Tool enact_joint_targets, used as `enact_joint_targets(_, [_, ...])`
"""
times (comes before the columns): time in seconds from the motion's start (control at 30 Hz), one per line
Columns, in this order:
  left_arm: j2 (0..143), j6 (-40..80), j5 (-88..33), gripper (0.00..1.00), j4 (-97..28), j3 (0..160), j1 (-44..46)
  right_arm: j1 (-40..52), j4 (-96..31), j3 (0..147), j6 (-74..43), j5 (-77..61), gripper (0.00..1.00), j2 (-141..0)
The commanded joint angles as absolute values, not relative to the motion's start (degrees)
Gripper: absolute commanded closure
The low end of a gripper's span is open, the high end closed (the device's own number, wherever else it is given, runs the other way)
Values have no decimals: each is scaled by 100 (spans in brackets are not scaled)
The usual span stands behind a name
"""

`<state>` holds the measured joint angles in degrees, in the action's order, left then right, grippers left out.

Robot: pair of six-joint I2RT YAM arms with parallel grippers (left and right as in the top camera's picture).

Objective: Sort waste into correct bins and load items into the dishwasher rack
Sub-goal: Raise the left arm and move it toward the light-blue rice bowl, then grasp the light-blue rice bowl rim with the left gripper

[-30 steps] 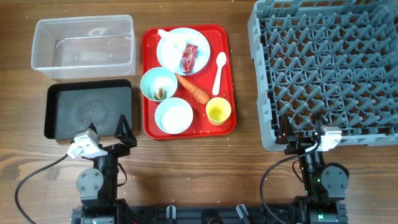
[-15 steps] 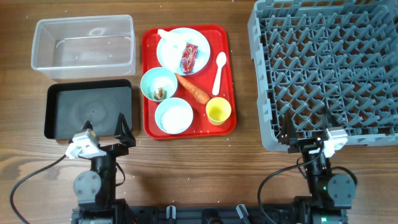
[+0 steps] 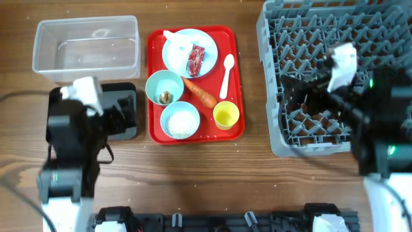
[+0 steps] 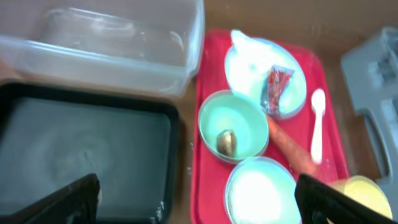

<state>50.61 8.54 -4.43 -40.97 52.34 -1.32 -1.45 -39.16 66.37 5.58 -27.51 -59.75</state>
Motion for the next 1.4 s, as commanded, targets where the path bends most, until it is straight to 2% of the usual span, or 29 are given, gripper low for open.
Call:
enact_joint_targets(0.0, [6455,620,-578,0,-4637,6108,582,-152,-4600,7481,899,-2665,0,-6764])
enact_joint_targets(0.07, [7369,622,-598,0,-4593,6180,1149,-152,-4654,7500,884,-2794,0,-7135])
enact_joint_targets(0.2, [8678,644,-1363,0,-4593,6180,1496,-152,-4727,7498,556,-2860,0,-7627])
enact_joint_targets(0.27, [9105,642,-1234,0,-4635,6178,1498,-152,-4770,7498,561,-2858,10,-7745])
enact_joint_targets(0.33, [9483,779,-1166,29,-4604,6178,1498,-152,-4768,7498,563,-2856,13,-7791])
enact_joint_targets(0.37, [9627,1037,-930,39,-4593,6178,1500,-152,-4768,7498,565,-2856,13,-7791])
enact_joint_targets(0.4, [9727,1201,-777,39,-4593,6178,1500,-152,-4775,7498,565,-2853,13,-7791])
enact_joint_targets(0.5, [9778,1240,-917,39,-4619,6237,1568,-152,-4772,7498,591,-2856,14,-7791])
enact_joint_targets(0.6, [9570,950,-847,36,-4803,6722,2001,-152,-4720,7498,600,-2853,13,-7791])
enact_joint_targets(0.63, [9529,742,-827,31,-4757,6934,2316,-152,-4724,7498,598,-2853,14,-7791])
enact_joint_targets(0.67, [9542,502,-823,17,-4650,6993,2565,-152,-4742,7498,598,-2853,14,-7791])
enact_joint_targets(0.73, [9712,161,-591,10,-4381,6993,3063,-152,-4768,7498,596,-2853,13,-7791])
enact_joint_targets(0.8, [10007,172,-248,13,-4283,6993,3341,-152,-4807,7498,598,-2853,13,-7791])
enact_joint_targets(1.07, [10575,172,-296,28,-4327,6976,3402,-152,-4915,7498,600,-2832,13,-7791])
enact_joint_targets(1.37, [10127,191,-379,24,-4965,8165,3402,-152,-4958,7498,600,-2659,12,-7791])
